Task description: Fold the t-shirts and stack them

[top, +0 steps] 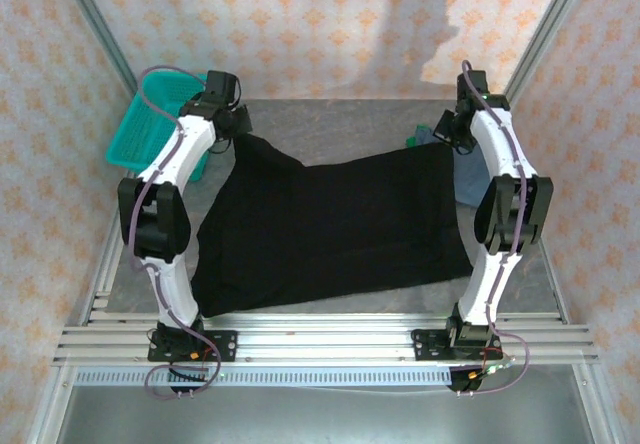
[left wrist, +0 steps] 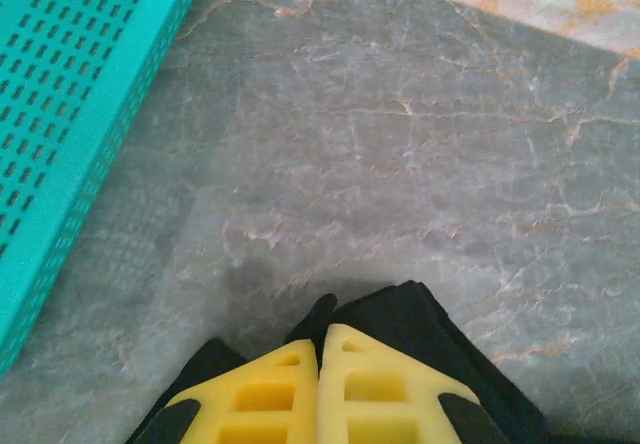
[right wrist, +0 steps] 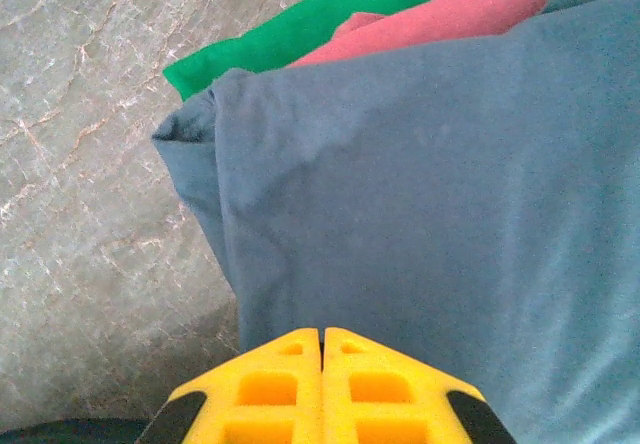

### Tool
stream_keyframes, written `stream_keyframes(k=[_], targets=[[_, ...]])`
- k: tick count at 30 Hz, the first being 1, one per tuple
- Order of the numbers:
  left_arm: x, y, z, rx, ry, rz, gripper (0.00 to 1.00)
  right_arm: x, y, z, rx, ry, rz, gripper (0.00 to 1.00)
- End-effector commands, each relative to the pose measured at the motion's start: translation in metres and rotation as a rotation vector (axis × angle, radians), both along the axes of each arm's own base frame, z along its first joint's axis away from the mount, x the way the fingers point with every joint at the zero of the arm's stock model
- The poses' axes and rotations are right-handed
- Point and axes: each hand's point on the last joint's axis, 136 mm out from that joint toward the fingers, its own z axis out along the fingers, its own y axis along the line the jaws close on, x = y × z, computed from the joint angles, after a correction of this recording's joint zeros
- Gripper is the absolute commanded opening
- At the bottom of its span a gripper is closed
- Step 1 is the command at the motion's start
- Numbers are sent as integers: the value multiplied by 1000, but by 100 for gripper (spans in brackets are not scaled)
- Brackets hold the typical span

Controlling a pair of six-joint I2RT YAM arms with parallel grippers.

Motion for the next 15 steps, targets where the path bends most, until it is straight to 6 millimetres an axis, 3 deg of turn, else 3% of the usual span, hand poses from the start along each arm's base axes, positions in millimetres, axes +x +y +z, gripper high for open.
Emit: stream_keyframes(k=[1,9,15], targets=[[-20,3,32,-8,-74,10,0,-19,-10,9,-59,-2,11,0],[-97,15,17,-19,-32,77,0,-59,-10,0,-82,27,36,0],[-162,28,-8,-27,33,162,0,-94,-9,-11,-85,67,38,0]])
